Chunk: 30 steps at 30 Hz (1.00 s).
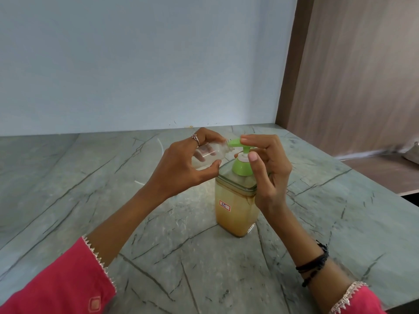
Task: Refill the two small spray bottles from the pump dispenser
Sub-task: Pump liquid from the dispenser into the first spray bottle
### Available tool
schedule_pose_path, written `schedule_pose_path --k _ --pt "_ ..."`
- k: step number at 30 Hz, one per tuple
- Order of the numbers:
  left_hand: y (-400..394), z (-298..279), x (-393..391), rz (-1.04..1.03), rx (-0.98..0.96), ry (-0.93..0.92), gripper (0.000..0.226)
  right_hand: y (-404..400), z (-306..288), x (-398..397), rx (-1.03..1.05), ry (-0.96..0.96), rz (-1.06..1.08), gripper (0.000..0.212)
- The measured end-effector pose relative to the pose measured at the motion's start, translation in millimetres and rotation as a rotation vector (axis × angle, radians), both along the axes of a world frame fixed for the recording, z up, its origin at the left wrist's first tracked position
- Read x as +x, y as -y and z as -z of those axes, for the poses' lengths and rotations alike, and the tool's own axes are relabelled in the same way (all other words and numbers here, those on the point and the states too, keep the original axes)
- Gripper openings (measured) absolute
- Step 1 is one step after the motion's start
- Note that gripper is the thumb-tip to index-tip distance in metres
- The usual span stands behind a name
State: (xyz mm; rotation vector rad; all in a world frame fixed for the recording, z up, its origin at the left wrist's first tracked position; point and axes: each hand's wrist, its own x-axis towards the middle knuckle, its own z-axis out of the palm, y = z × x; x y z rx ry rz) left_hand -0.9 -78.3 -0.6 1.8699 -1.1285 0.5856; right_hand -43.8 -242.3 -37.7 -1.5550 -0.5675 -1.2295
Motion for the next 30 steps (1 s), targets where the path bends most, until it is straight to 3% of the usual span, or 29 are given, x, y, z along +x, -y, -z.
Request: schedule_pose_path --k 18,30 --pt "-1.6 -0.1 0.8 -0.043 0.036 0.024 0.032 -0.8 -7.1 -2.1 0.039 -0.046 -0.035 0.022" --pt "-1.7 6.9 2.3 -0.072 0.069 0.048 0.032 -1.1 -8.1 -0.4 0.036 -0.089 0.056 0.020"
